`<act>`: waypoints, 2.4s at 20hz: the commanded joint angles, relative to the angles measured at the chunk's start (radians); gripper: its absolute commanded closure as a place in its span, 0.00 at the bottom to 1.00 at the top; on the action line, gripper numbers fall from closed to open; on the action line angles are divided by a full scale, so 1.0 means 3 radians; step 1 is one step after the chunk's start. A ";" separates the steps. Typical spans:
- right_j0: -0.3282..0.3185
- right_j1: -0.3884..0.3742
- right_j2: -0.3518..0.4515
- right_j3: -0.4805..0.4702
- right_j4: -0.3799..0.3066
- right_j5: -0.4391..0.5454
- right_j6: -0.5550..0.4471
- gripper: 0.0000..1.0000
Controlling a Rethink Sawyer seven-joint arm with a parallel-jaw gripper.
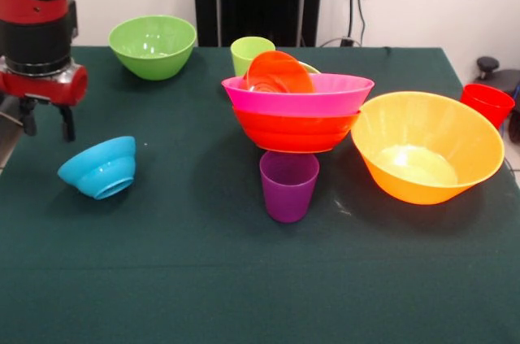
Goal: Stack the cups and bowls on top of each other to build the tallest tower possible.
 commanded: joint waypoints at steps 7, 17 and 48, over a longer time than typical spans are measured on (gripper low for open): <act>-0.0007 -0.0229 0.0404 0.0222 0.0194 0.0712 -0.0867 0.00; -0.0048 -0.0275 0.0638 0.0299 0.0437 0.0778 -0.0675 0.00; 0.0017 0.0206 0.0497 0.0542 0.0170 -0.0398 -0.0049 0.00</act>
